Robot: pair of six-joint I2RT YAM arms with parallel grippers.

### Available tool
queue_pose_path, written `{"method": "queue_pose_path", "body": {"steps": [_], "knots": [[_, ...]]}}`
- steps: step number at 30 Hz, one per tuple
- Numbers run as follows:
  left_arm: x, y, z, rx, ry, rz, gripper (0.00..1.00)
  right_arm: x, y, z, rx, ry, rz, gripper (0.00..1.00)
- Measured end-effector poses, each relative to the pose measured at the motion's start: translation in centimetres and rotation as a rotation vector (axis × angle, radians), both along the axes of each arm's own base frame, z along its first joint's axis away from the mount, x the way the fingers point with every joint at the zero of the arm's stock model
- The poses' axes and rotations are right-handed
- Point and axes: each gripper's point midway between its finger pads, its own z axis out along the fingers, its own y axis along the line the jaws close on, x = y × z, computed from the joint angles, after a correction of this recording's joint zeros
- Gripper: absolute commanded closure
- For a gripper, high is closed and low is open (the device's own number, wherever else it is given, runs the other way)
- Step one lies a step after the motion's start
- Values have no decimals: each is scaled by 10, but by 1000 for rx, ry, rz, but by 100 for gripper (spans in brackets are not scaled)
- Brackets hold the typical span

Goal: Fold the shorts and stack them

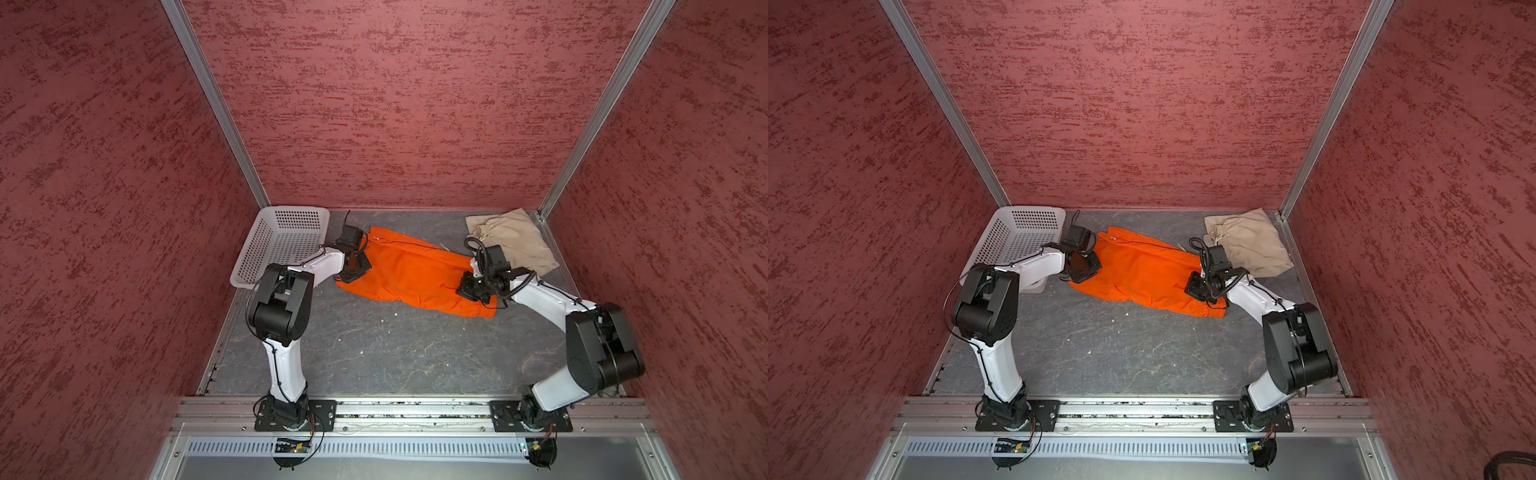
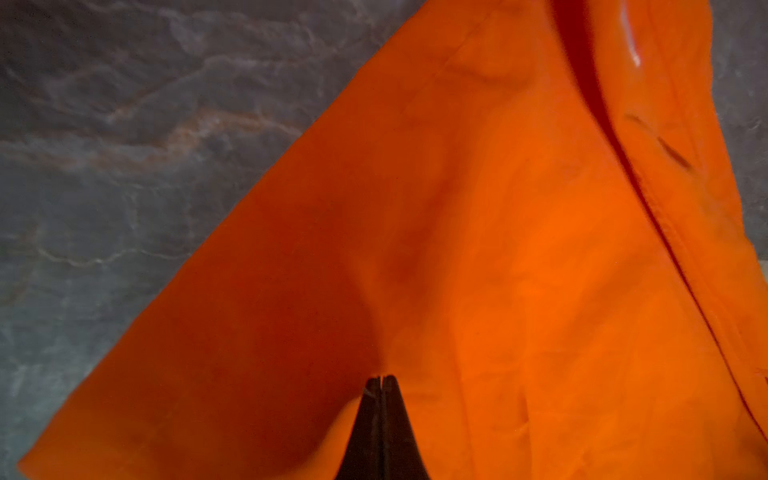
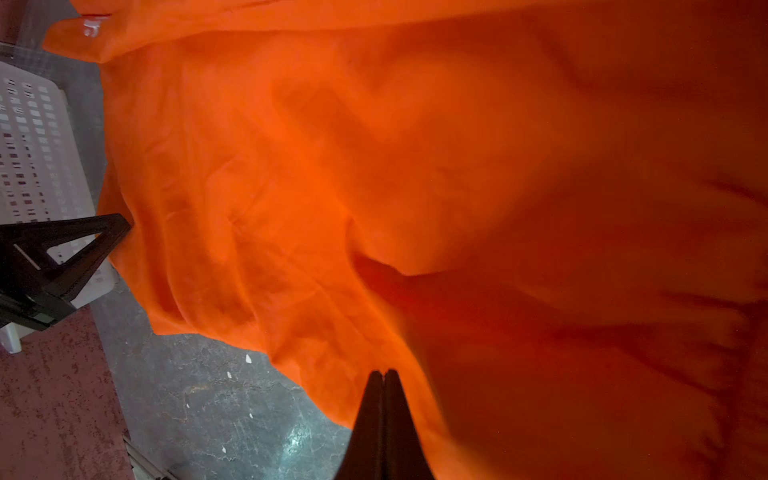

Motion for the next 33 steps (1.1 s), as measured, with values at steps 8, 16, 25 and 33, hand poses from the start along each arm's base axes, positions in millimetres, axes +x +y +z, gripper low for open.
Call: {"method": "queue_pose_path", "body": {"steps": [8,16,25,33], "knots": [[-32,19,-19,47,40,53,100,-21,-16,-42,-48,81,-37,100],[-77,35,-21,55,57,79,100,-46,-43,-48,-80,114,-98,100],[-127,47,16,18,46,120,60,-67,-46,-14,-78,70,-91,77],[-141,53,42,-53,-3,180,59,-48,-33,15,-54,-9,-65,78]]}}
